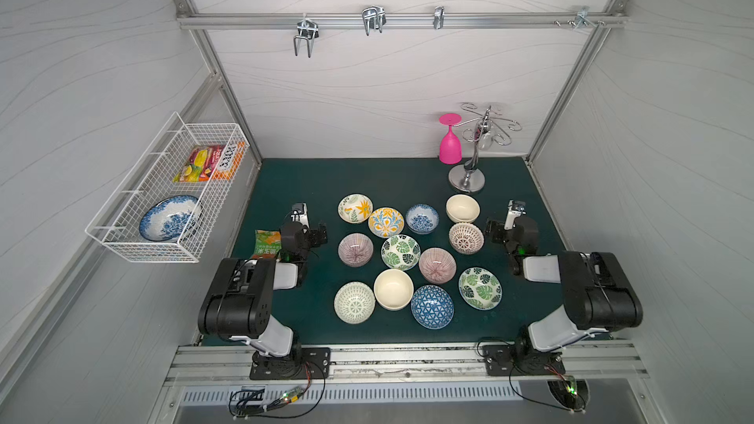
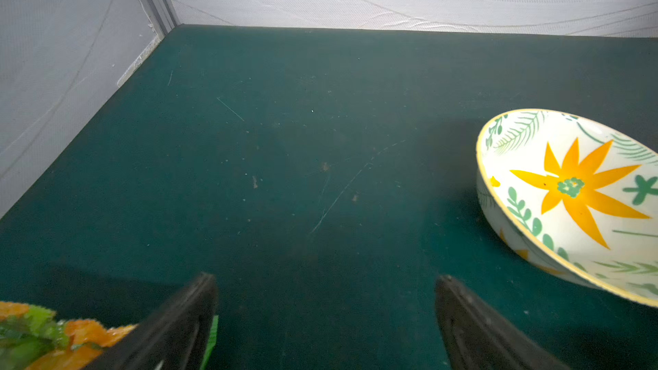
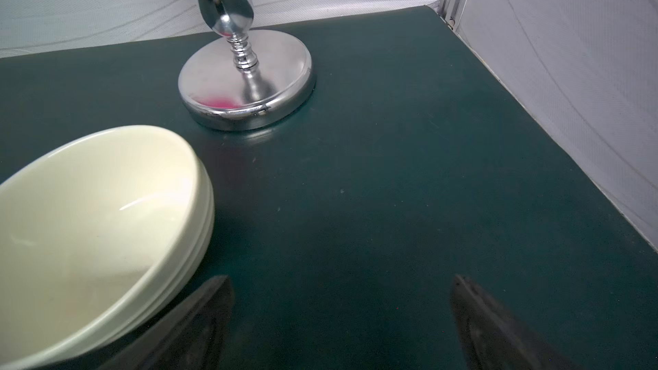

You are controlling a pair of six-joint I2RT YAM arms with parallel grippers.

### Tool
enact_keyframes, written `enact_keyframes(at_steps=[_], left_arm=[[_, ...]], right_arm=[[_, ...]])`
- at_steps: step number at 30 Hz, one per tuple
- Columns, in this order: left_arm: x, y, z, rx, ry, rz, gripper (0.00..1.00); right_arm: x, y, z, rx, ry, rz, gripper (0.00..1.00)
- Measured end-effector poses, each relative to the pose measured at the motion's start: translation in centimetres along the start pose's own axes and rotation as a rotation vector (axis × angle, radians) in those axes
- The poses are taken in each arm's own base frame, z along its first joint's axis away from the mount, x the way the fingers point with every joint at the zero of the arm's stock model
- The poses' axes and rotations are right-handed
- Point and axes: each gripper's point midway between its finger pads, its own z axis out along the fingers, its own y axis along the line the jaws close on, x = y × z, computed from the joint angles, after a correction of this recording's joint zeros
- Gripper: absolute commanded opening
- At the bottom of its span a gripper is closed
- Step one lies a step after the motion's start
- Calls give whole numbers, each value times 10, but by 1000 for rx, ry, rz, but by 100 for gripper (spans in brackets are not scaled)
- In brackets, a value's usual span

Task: Stack the bowls
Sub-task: Adjust the bowl at the center of the board.

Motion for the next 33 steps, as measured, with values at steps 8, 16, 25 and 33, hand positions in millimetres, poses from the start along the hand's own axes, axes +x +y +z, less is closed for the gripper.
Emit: enact_keyframes(at_steps=[8, 16, 25, 33], left_arm=[[0, 0, 0, 11, 1, -5, 100], [0, -1, 0, 12, 2, -6, 100], [0, -1, 0, 12, 2, -7, 100], [0, -1, 0, 12, 1, -7, 100]], right_arm=[[0, 0, 0, 0, 0, 1, 99], [0, 0, 0, -2, 0, 1, 99], [0, 0, 0, -10, 0, 5, 99], [0, -1, 0, -36, 3, 17, 99]])
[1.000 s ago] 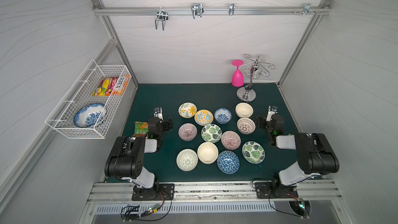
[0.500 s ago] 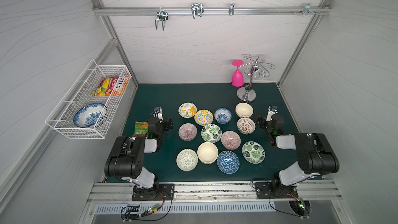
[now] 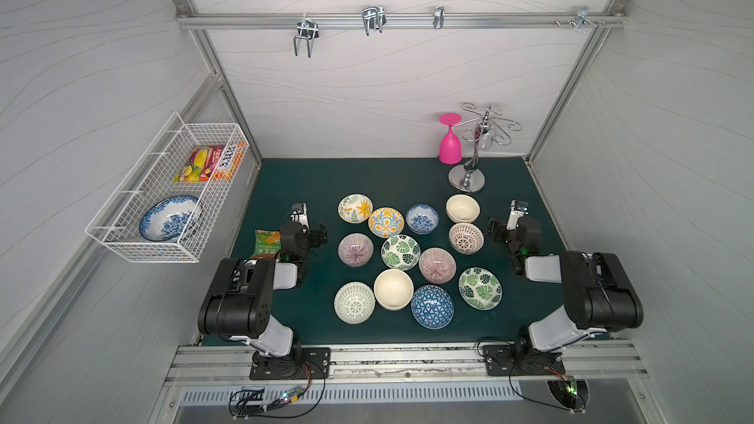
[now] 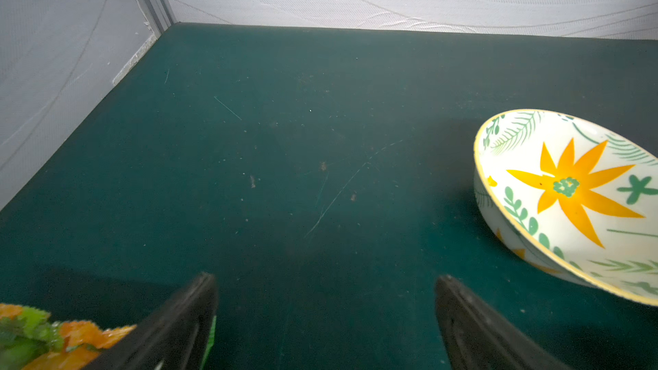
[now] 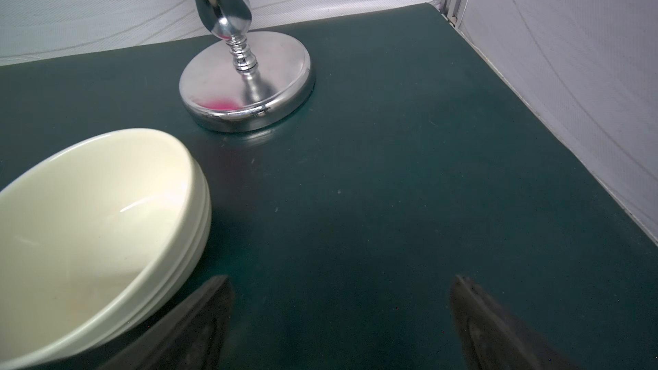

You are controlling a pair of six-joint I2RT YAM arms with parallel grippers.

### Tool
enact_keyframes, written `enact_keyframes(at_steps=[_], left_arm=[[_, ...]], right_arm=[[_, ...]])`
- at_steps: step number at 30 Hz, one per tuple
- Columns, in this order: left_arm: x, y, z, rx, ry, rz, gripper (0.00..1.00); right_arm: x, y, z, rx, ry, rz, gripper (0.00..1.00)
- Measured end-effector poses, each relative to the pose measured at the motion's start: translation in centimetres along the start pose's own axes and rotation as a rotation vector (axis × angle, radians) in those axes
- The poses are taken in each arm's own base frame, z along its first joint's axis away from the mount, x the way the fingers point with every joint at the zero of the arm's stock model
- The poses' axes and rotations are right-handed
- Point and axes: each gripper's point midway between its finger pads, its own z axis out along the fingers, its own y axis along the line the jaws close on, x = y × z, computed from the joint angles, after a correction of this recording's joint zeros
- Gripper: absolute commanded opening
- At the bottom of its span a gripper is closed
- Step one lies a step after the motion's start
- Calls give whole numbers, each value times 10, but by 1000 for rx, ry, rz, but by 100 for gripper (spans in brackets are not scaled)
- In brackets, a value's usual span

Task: Stack the bowls
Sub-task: Adjust the bowl at the center of the board.

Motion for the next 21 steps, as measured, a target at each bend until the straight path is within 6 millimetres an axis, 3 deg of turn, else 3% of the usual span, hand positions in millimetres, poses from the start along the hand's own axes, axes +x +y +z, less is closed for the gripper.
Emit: enact_keyframes(at_steps=[21], left_arm=[[-1, 0, 0, 0, -2, -3, 100]], right_arm=[[0, 2, 0, -14, 1, 10, 99]])
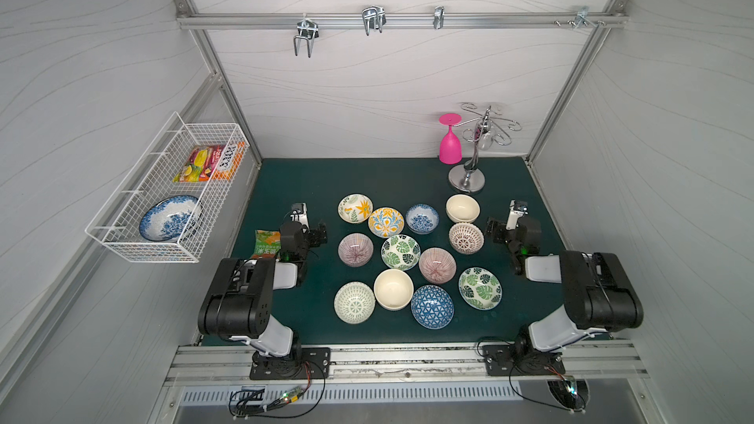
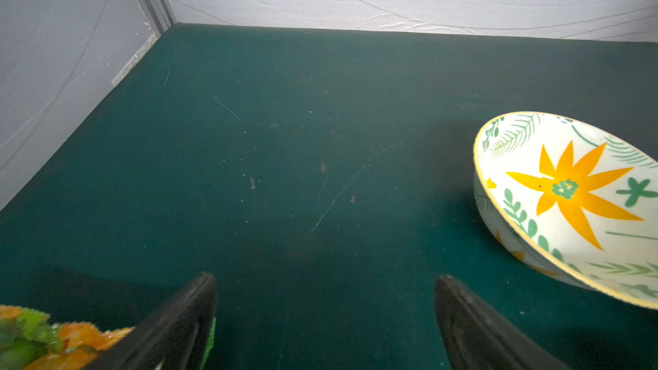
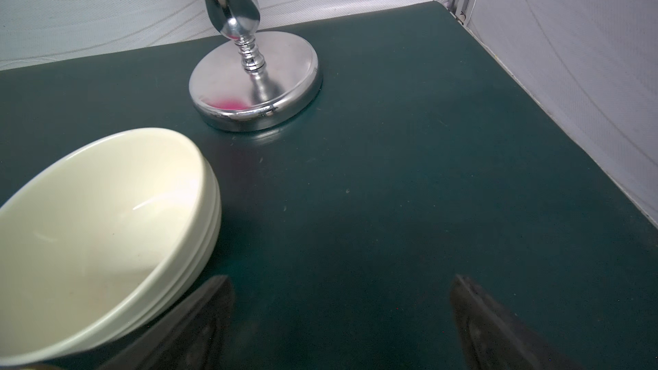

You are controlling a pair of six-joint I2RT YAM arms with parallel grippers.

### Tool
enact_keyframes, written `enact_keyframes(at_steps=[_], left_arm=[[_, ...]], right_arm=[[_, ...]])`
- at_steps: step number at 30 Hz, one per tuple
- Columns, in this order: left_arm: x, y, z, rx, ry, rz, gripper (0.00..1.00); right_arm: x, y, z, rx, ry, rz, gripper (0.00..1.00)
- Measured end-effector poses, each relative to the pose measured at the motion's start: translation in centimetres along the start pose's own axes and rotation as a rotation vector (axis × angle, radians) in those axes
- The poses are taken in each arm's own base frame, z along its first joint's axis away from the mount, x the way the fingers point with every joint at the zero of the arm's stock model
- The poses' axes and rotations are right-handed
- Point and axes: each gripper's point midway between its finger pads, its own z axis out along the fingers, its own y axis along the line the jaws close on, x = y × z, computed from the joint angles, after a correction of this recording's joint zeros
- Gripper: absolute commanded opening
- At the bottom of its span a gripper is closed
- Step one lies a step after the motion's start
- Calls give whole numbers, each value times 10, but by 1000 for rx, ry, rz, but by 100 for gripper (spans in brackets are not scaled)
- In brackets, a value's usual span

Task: Stack the bowls
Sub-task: Adjust the bowl at the center of the board.

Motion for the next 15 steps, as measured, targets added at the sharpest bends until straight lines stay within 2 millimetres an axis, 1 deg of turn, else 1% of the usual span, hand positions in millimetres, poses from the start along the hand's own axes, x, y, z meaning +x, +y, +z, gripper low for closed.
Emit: enact_keyframes(at_steps=[12, 15], left_arm=[[1, 0, 0, -1, 4, 0, 100], [1, -1, 0, -7, 5, 4, 100]], right_arm=[[0, 1, 0, -8, 1, -1, 99], [-4, 4, -3, -14, -8, -7, 99]])
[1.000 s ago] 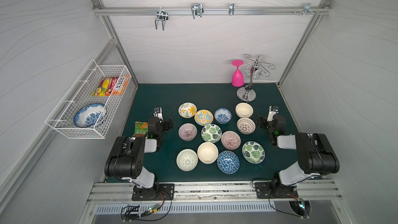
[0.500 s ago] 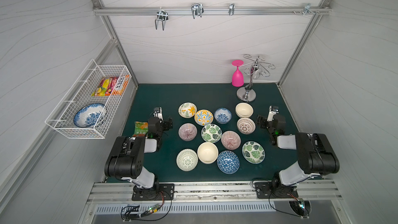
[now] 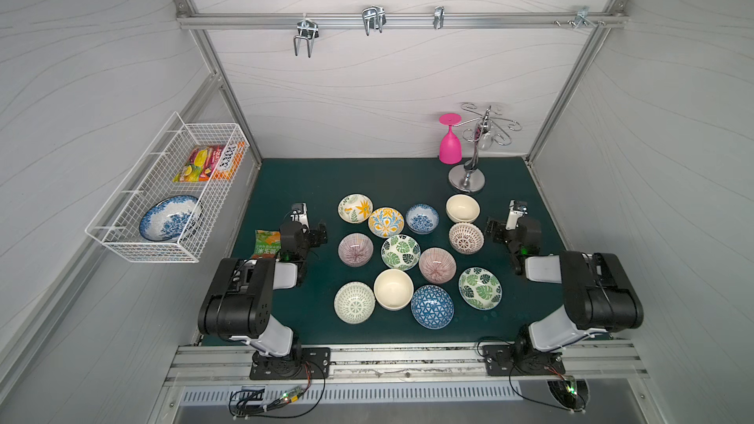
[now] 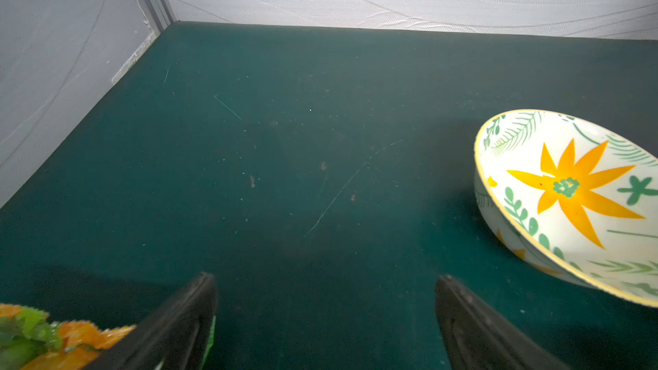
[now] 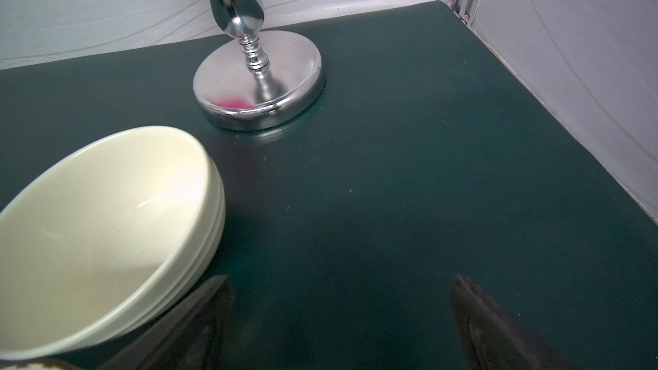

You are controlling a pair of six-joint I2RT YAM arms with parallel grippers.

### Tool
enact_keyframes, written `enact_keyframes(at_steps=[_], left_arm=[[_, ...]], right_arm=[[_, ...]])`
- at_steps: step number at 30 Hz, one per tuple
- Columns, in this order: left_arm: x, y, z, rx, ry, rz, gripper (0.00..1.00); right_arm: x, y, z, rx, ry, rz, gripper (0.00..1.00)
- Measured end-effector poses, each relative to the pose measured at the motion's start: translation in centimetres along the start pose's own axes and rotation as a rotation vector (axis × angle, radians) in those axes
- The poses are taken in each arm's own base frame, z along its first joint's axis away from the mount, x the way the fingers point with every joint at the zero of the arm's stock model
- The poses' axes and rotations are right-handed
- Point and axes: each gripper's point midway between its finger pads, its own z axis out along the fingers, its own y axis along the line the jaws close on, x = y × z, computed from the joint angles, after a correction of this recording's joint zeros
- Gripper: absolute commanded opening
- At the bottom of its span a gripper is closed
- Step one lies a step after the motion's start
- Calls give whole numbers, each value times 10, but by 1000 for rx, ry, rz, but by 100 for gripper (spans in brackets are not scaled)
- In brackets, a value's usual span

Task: Stack the bowls
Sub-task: Adjust the bowl at the center of the board.

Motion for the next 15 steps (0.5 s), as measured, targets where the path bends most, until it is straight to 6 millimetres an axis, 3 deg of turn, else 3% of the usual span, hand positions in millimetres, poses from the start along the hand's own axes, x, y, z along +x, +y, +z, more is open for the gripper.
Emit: enact_keyframes(at_steps=[6, 11, 15], left_arm=[[-4, 6, -4, -83, 48, 3, 100], [-46, 22, -8, -247, 89, -102, 100], [-79, 33, -35, -408, 107, -187, 100]], right_arm=[[-35, 1, -24, 12, -80, 2, 99], [-70, 11, -57, 4, -165, -4, 99], [-113, 32, -91, -62, -216, -3, 99]])
